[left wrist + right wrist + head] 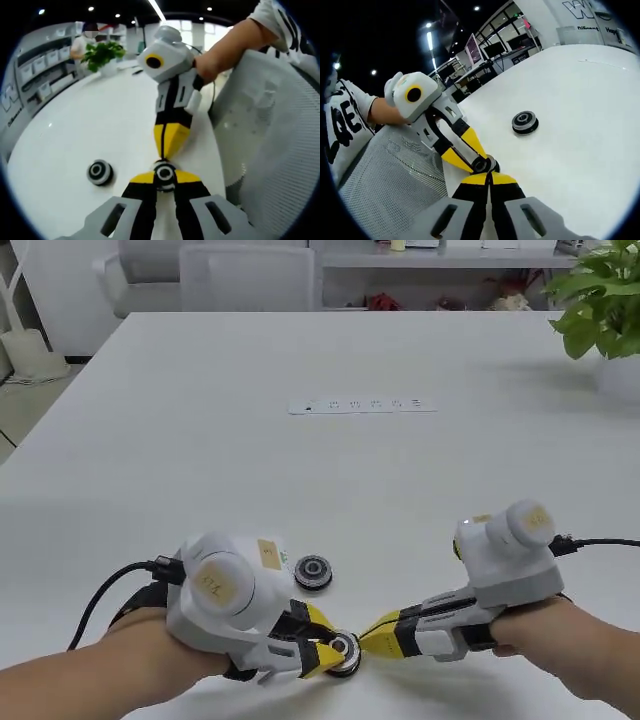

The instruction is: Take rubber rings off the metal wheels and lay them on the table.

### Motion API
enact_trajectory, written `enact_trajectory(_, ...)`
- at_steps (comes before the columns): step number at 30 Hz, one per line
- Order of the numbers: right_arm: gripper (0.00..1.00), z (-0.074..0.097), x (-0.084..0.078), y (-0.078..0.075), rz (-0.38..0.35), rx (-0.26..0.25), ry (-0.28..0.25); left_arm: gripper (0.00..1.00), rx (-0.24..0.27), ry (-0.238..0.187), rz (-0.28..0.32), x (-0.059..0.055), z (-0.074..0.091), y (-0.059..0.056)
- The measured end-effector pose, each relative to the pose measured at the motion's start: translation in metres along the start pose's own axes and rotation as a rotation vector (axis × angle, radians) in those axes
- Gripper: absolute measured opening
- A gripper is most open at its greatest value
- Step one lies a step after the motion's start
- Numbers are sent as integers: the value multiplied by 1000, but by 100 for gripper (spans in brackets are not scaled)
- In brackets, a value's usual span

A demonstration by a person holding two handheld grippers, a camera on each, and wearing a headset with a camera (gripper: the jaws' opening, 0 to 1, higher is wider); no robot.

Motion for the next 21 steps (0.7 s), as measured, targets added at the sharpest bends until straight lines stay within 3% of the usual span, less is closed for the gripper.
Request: enact_trajectory(21,0,-3,2,5,-4,32,-10,12,4,8,-1,0,0,-1)
Point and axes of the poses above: the centre of the closed fingertips' face, and the gripper's own axes: z roughly backward along the fingers, y roughly to its left, x roughly out of its top, the point moved 8 cm from there along z, roughly backward along the fingers, and after that the axes turned 13 degrees about y, right-handed, at the moved point
